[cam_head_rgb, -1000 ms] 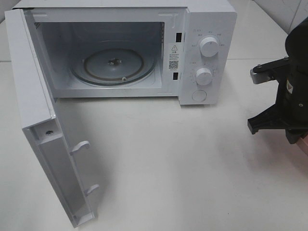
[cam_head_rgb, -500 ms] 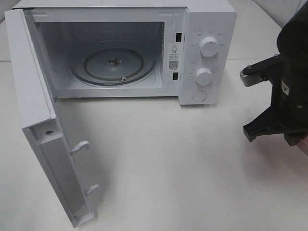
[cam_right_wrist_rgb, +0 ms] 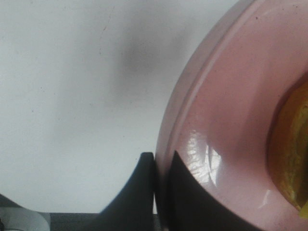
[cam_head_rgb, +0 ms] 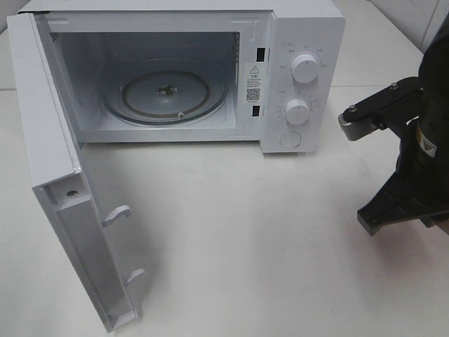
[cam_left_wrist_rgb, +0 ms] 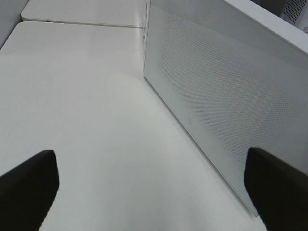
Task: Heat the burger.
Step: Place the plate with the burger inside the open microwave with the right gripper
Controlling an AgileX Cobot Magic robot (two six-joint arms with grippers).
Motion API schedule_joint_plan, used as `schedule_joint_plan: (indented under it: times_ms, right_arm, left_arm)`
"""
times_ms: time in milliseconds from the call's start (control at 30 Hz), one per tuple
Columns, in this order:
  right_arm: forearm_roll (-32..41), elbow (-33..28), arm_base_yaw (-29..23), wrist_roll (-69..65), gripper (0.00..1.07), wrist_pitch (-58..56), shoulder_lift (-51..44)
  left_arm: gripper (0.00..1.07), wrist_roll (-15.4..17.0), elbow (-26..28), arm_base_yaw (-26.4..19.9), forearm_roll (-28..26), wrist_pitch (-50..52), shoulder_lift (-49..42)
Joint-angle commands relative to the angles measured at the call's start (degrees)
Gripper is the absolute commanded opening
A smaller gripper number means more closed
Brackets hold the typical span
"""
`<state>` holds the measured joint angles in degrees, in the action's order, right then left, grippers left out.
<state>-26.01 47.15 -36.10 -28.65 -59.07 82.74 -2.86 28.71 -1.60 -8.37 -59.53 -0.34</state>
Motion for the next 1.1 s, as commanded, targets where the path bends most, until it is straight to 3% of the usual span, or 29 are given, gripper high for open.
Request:
schedule_joint_plan:
  times_ms: [33, 333, 1100]
  right_arm:
    - [-2.9, -1.5, -1.8, 0.6, 0.00, -2.6, -2.5]
    - [-2.9, -5.1, -7.6, 0.7, 0.00, -3.8, -6.9]
    - [-3.4, -5.4, -23.3, 3.0, 0.00, -5.3, -8.1]
  left_arm:
    - [1.02, -0.1, -0.2, 0.2, -0.1, 0.2, -1.1]
    - [1.02, -0.1, -0.2, 0.2, -0.1, 0.2, -1.1]
    - [1.02, -0.1, -0.2, 0.2, -0.1, 0.2, -1.1]
